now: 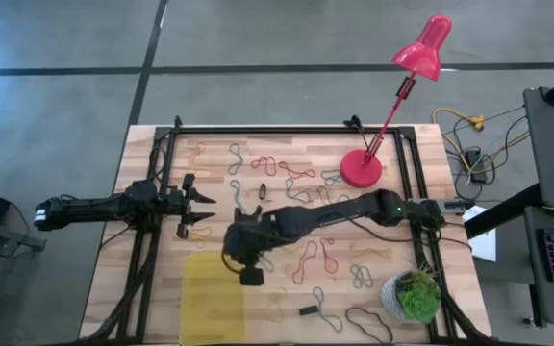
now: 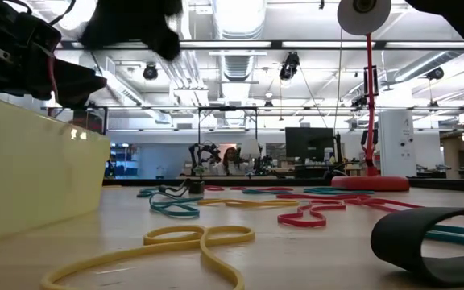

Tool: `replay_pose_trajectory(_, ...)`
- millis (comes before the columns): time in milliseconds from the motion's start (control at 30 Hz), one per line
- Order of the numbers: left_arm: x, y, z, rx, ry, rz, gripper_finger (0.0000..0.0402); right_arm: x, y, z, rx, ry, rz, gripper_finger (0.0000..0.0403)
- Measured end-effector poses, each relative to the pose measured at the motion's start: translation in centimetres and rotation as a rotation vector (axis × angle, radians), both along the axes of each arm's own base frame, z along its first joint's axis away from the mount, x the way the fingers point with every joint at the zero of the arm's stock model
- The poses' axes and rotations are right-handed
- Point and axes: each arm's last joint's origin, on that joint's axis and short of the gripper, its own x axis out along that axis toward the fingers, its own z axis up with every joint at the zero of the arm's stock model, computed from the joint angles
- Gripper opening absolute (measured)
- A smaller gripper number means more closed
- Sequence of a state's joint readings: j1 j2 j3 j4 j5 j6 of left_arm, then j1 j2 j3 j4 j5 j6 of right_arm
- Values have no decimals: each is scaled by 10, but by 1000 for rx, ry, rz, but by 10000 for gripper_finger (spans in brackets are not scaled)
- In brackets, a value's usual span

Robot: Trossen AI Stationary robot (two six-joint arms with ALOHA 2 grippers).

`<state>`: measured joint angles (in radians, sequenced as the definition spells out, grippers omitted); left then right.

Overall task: Pick and place rubber bands into bin
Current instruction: Put the red rubber band into the bin

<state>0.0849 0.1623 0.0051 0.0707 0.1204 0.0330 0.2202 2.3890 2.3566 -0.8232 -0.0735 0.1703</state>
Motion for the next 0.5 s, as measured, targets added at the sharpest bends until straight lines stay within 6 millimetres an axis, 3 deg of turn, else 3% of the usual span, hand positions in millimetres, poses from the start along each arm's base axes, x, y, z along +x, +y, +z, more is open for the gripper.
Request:
replay_pose_trajectory(133,0,0,0,0,1,0,151,-2,-1,11,-23,-58,72,8)
replay_pose_trajectory(300,0,0,0,0,0,0,151,8,-3,-13,121,0,126,8)
replay_pose_trajectory(500,0,0,0,0,0,-1,151,19,-1,-32,153,-20,173,13)
